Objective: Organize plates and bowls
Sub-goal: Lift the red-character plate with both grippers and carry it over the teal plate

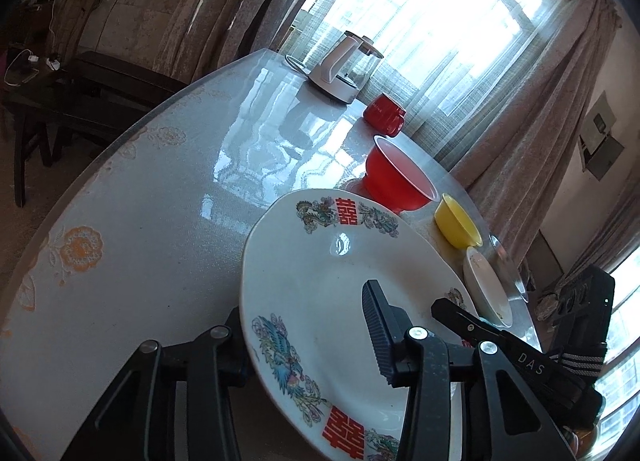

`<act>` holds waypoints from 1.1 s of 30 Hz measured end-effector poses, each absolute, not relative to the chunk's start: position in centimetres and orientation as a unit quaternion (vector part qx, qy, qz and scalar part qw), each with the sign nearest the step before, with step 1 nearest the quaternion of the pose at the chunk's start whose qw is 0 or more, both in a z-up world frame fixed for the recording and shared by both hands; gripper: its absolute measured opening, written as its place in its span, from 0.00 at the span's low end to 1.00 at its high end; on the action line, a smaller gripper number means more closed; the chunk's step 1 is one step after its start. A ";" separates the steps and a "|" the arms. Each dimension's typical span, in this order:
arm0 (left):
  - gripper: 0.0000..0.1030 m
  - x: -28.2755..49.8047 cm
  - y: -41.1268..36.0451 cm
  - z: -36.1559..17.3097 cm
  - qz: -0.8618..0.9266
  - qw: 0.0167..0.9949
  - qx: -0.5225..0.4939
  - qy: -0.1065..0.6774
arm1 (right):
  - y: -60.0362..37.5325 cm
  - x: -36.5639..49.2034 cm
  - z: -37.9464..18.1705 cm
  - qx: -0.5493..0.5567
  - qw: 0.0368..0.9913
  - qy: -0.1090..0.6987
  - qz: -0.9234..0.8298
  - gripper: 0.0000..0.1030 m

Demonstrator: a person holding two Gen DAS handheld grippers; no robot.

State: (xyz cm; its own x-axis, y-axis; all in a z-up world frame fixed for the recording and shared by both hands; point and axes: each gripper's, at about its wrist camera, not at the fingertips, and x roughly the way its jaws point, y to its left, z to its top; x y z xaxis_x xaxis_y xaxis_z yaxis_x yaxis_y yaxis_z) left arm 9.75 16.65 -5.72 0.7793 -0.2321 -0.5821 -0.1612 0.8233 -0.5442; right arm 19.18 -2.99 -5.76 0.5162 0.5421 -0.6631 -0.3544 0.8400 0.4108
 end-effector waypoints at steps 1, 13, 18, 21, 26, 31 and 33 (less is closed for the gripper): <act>0.44 9.8 16.6 -5.7 -0.022 0.895 -0.296 0.332 | -3.0 19.0 -5.6 0.112 0.864 0.415 0.263 0.23; 0.40 9.9 15.9 -5.5 -0.043 0.898 -0.279 0.338 | -2.8 16.8 -4.5 0.097 0.875 0.394 0.266 0.21; 0.40 9.9 15.2 -5.3 -0.061 0.900 -0.266 0.340 | -3.4 16.2 -4.5 0.099 0.879 0.389 0.257 0.21; 0.40 10.0 14.6 -5.2 -0.075 0.901 -0.259 0.341 | -3.9 15.7 -4.3 0.097 0.883 0.383 0.254 0.21; 0.40 9.9 14.1 -4.9 -0.091 0.902 -0.251 0.338 | -4.4 15.1 -3.7 0.093 0.889 0.374 0.246 0.21; 0.40 9.7 12.7 -4.4 -0.103 0.908 -0.220 0.340 | -4.9 14.2 -3.0 0.087 0.895 0.366 0.240 0.21; 0.40 9.5 11.4 -3.9 -0.104 0.916 -0.193 0.336 | -5.6 13.7 -2.7 0.090 0.897 0.363 0.236 0.21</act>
